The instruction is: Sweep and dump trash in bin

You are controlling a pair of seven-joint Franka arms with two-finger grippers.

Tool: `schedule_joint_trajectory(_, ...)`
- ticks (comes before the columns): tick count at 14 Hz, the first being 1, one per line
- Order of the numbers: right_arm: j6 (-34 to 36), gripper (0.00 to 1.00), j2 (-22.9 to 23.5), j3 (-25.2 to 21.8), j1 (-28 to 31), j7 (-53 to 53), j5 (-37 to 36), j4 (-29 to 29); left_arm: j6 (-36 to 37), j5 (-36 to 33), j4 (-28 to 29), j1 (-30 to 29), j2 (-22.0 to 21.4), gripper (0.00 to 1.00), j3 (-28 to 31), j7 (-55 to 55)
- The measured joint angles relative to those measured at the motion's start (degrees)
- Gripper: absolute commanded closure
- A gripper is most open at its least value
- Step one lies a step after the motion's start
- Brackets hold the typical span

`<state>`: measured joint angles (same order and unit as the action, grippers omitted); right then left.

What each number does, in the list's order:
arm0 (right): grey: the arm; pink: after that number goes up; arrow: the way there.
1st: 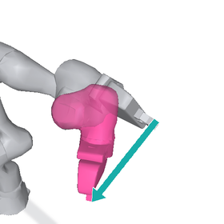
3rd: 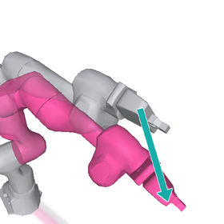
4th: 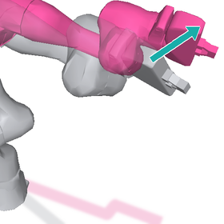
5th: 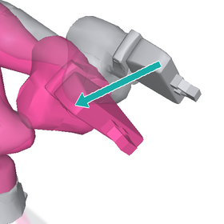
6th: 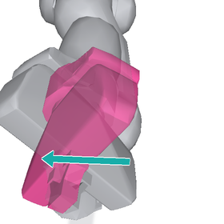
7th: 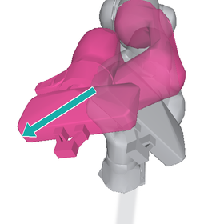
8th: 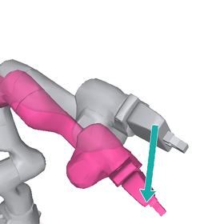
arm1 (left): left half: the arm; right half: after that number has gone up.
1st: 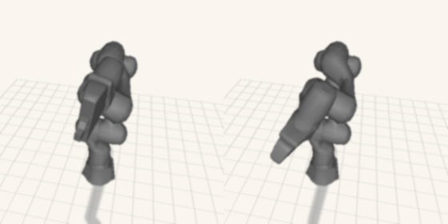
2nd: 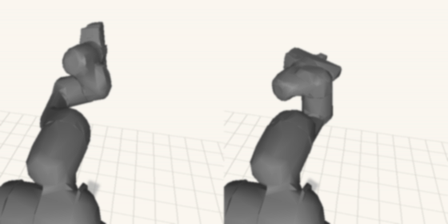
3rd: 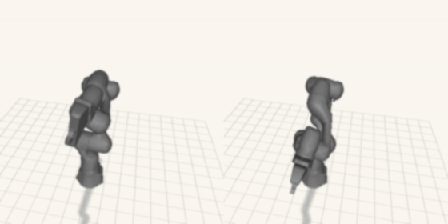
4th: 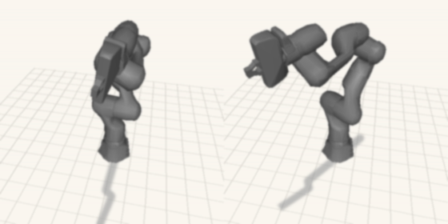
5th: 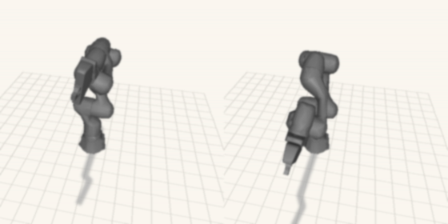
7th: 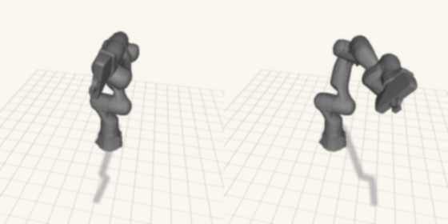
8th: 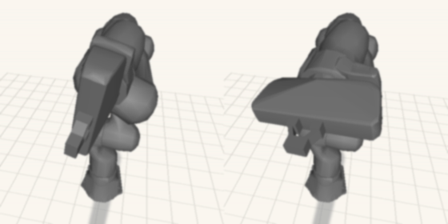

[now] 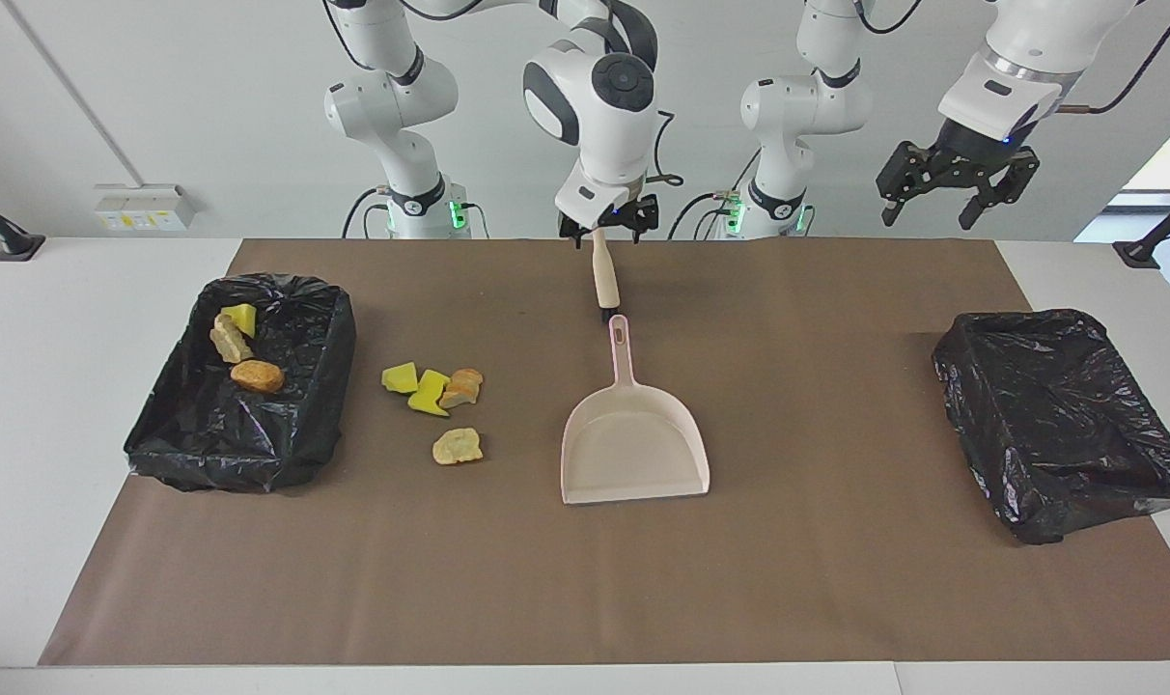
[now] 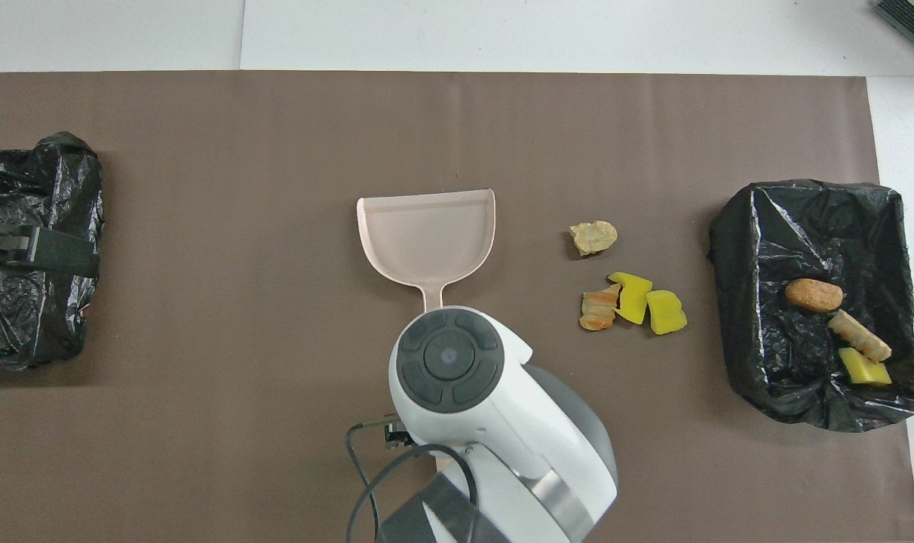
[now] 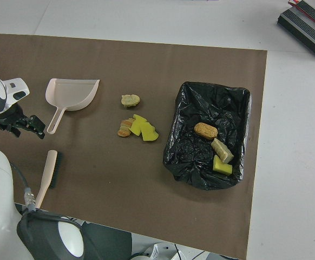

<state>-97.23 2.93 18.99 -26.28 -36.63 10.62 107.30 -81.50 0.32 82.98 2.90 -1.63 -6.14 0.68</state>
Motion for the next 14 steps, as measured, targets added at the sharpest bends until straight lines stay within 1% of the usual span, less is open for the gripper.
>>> schedule_joint_trajectory(3, -8.1, 0.0, -7.6, 0.0, -3.9, 0.0, 5.5, 14.0, -0.7, 0.1, 1.7, 2.1, -0.3, 0.0, -1.4, 0.9)
schedule_joint_trajectory(5, -13.3, 0.0, -9.8, 0.1, -6.8, -0.1, 6.7, 20.9, -5.1, 0.3, 4.6, 5.3, -0.2, 0.0, -1.6, 2.2)
schedule_joint_trajectory(6, -16.1, 0.0, -10.1, 0.1, -8.2, -0.5, 6.8, 23.9, -9.0, 0.3, 7.0, 7.9, 0.1, 0.0, -1.6, 4.9)
schedule_joint_trajectory(8, -20.3, 0.01, -10.1, 0.0, -9.3, -1.7, 6.9, 27.9, -18.7, 0.4, 12.3, 13.4, 1.6, 0.0, -1.8, 11.8)
schedule_joint_trajectory(10, -23.1, 0.07, -10.1, 0.0, -9.5, -2.2, 7.9, 30.0, -26.0, 0.4, 16.5, 17.7, 3.8, 0.0, -1.9, 16.7)
schedule_joint_trajectory(12, -25.1, 0.11, -10.1, 0.0, -9.5, -2.3, 9.5, 30.9, -29.7, 0.4, 18.4, 21.3, 6.6, 0.0, -2.0, 20.3)
schedule_joint_trajectory(14, -26.5, 0.18, -10.0, 0.0, -9.8, -2.4, 10.7, 31.7, -33.1, 0.4, 19.4, 25.2, 10.5, 0.0, -1.9, 23.0)
